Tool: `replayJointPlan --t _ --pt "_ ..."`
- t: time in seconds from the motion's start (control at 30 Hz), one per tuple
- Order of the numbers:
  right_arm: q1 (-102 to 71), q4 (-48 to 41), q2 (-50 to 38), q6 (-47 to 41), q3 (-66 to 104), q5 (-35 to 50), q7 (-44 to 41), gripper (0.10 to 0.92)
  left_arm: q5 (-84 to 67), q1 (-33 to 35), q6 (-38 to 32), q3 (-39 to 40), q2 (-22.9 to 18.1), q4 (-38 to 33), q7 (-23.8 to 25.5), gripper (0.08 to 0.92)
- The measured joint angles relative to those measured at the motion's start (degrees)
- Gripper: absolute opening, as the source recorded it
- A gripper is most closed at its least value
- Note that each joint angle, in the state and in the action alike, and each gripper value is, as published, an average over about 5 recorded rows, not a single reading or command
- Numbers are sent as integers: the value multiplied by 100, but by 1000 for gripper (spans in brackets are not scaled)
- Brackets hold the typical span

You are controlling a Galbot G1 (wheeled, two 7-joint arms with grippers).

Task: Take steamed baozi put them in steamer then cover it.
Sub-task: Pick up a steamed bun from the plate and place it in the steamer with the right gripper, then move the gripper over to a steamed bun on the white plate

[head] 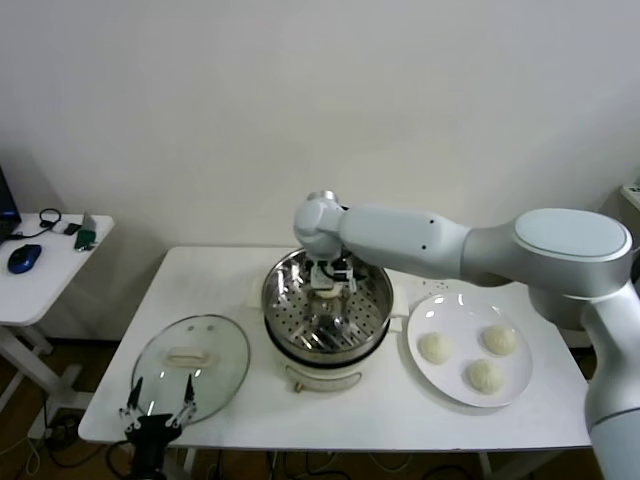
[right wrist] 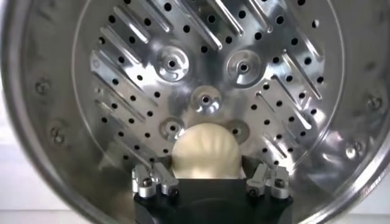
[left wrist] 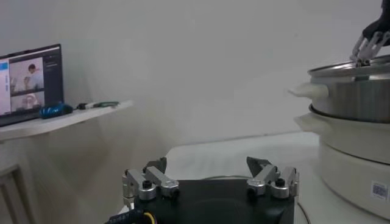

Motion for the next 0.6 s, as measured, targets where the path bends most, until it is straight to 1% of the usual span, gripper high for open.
replayJointPlan --t 0.2,0.37,0.47,0.6 --pt "79 94 -79 -8 30 91 -99 823 -3 17 18 -1 -2 -16 -18 823" --pt "343 213 -241 -71 -7 441 -214 823 -3 14 39 13 -2 -23 -40 823" --pt "619 258 -407 -184 -114 882 -274 823 0 13 54 33 -3 -36 -49 823" --pt "1059 298 -727 -469 -372 1790 -298 823 6 10 76 51 -3 -73 -54 823"
